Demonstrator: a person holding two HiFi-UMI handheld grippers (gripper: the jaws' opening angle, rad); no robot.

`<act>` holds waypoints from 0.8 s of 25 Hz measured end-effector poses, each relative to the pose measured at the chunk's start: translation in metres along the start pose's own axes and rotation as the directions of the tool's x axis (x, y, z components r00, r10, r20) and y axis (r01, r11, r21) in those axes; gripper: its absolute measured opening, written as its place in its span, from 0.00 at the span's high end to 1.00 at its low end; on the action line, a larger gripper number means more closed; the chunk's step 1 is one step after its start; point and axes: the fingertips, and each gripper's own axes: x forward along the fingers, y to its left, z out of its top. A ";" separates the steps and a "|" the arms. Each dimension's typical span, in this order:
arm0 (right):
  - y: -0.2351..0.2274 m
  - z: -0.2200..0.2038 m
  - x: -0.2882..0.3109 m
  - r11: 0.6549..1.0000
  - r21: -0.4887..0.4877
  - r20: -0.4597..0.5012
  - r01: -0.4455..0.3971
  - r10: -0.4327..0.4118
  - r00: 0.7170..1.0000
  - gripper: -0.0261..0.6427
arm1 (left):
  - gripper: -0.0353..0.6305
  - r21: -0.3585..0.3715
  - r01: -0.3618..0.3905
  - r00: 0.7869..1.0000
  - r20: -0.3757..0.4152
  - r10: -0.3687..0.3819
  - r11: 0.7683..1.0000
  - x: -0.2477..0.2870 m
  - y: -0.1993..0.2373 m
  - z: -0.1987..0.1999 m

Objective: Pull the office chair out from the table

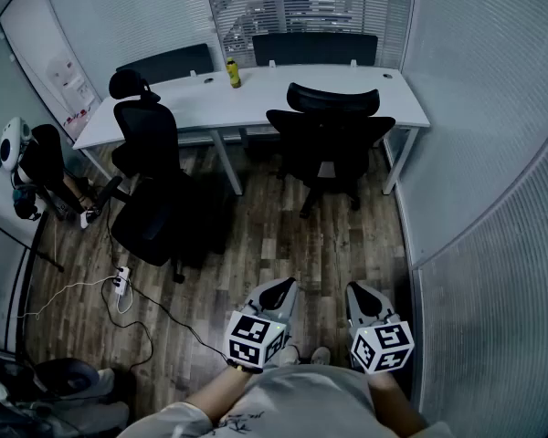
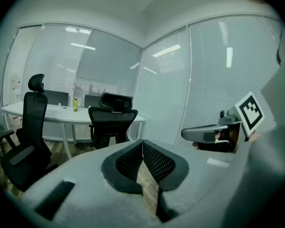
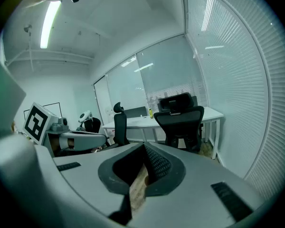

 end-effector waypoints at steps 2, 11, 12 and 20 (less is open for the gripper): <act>0.000 -0.001 0.000 1.000 -0.003 -0.003 -0.005 0.005 1.000 0.95 | 0.93 0.002 -0.002 1.000 0.003 0.002 1.000 0.001 0.000 0.001; 0.009 -0.005 0.001 1.000 -0.008 -0.012 -0.019 0.019 1.000 0.95 | 0.93 -0.014 -0.014 1.000 0.010 0.014 1.000 -0.003 0.006 -0.002; 0.010 -0.006 0.002 1.000 -0.006 -0.013 -0.016 0.016 1.000 0.95 | 0.93 -0.015 -0.014 1.000 0.010 0.014 1.000 -0.005 0.007 -0.003; 0.021 -0.001 0.011 0.998 0.047 0.017 0.032 -0.033 0.999 0.95 | 0.93 0.026 -0.015 1.000 0.009 0.015 1.000 -0.019 0.026 -0.001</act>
